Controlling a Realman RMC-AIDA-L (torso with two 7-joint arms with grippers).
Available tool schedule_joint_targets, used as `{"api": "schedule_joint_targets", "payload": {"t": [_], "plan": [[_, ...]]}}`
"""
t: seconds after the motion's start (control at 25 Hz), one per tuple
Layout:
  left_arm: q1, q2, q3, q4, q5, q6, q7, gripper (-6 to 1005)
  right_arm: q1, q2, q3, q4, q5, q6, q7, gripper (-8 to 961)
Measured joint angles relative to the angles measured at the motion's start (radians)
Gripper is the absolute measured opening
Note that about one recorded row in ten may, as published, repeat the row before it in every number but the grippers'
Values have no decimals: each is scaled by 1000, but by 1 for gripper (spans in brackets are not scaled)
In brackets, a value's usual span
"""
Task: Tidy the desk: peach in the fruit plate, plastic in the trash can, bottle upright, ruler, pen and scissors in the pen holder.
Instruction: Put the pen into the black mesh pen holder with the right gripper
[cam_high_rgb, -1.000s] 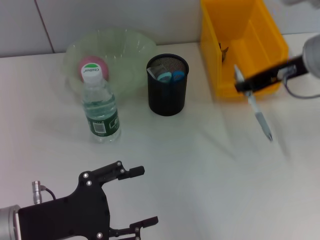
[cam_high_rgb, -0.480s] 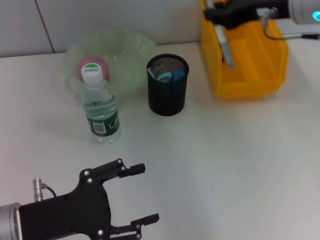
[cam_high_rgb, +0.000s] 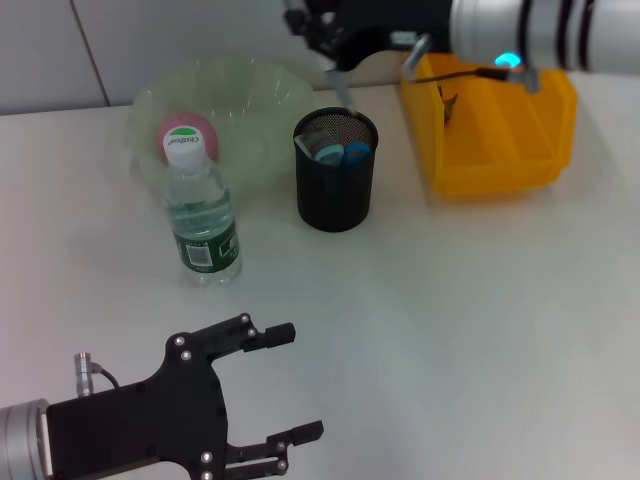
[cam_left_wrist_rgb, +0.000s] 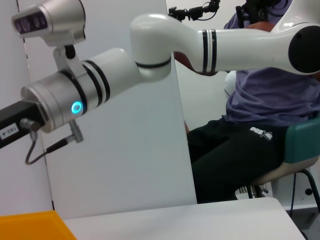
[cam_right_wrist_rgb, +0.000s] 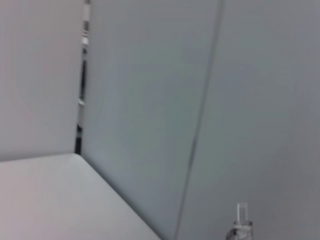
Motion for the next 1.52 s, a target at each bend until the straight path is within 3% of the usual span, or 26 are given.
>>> {"api": "schedule_joint_targets", "payload": {"t": [0.04,0.2,0.4,0.72,0.88,1.0,1.48,1.52], "plan": [[-1,0,0,-3,0,0,0,782,0,0,0,0,0,0,0,183],[-3,0,0,-8,0,0,-1,781,3,-1,-27,131,242,38,-273,183],[-10,0,0,-14,0,-1,-4,781,1,-2,-19,211,377,32,-451,183],[-19,0,0,-32,0,-5,-8,781,2,-2,15,318,435,36,-557,183],[-36,2,-1,-55,0,-5,-8,782,14,-3,21,469,696,-29,-824,183],[-38,1,-2,-57,0,-5,-8,782,23,-3,21,530,761,-63,-903,183],[-40,1,-9,-56,0,-5,-8,782,33,-2,32,624,785,-72,-913,183],[-40,1,-9,-56,0,-5,-8,782,33,-2,31,631,785,-72,-913,217]]}}
